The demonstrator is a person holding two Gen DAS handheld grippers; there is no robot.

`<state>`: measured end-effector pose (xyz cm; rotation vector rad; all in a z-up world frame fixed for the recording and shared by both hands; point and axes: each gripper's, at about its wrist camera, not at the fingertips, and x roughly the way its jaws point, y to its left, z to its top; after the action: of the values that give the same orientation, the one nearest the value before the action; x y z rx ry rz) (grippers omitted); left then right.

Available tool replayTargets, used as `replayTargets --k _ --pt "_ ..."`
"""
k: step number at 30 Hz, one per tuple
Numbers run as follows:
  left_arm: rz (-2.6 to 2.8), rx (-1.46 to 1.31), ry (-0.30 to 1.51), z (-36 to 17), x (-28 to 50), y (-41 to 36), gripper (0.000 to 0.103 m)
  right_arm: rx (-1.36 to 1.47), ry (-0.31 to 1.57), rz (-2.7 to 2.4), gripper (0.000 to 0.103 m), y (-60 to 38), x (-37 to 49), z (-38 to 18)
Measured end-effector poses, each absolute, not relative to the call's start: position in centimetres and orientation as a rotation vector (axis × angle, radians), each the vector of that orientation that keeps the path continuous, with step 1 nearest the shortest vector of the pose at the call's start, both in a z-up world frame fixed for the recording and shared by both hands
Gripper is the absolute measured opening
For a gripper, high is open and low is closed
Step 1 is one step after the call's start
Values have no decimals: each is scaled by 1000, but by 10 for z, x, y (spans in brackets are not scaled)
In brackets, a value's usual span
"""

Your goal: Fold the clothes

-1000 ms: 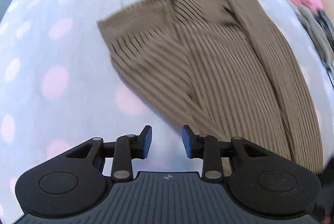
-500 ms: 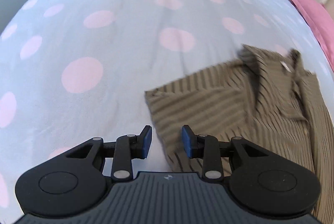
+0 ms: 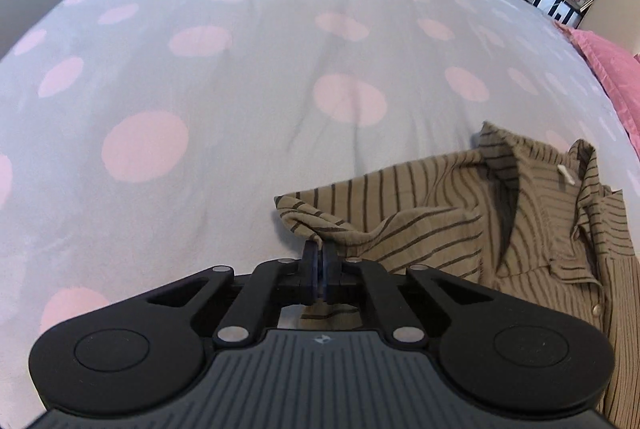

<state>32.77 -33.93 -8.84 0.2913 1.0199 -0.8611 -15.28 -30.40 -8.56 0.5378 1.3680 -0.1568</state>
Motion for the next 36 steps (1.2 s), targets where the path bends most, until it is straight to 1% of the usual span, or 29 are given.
replayTargets --k 1,4,10,17,21,27,31,36 --pt "-865 298 1004 -79 324 -341 0 530 1357 -155 6 -302 -155 -82" --pt "-876 319 956 -51 314 -348 0 522 1314 -136 2 -296 -162 -70" --pt "-919 393 871 3 282 -372 0 565 1196 -32 2 -287 -180 -44" --pt "-984 554 797 31 217 -439 0 733 1146 31 1 -294 -203 -37" --pt "-1036 667 764 24 173 -477 0 814 1128 31 1 -313 -218 -38" --pt "-1080 806 772 -14 120 -530 0 877 1133 19 1 -329 -238 -48" --pt "-1039 881 785 -40 101 -557 0 896 1141 17 1 -333 -245 -54" --pt "-1024 900 821 -70 94 -577 0 928 1159 -15 1 -343 -252 -61"
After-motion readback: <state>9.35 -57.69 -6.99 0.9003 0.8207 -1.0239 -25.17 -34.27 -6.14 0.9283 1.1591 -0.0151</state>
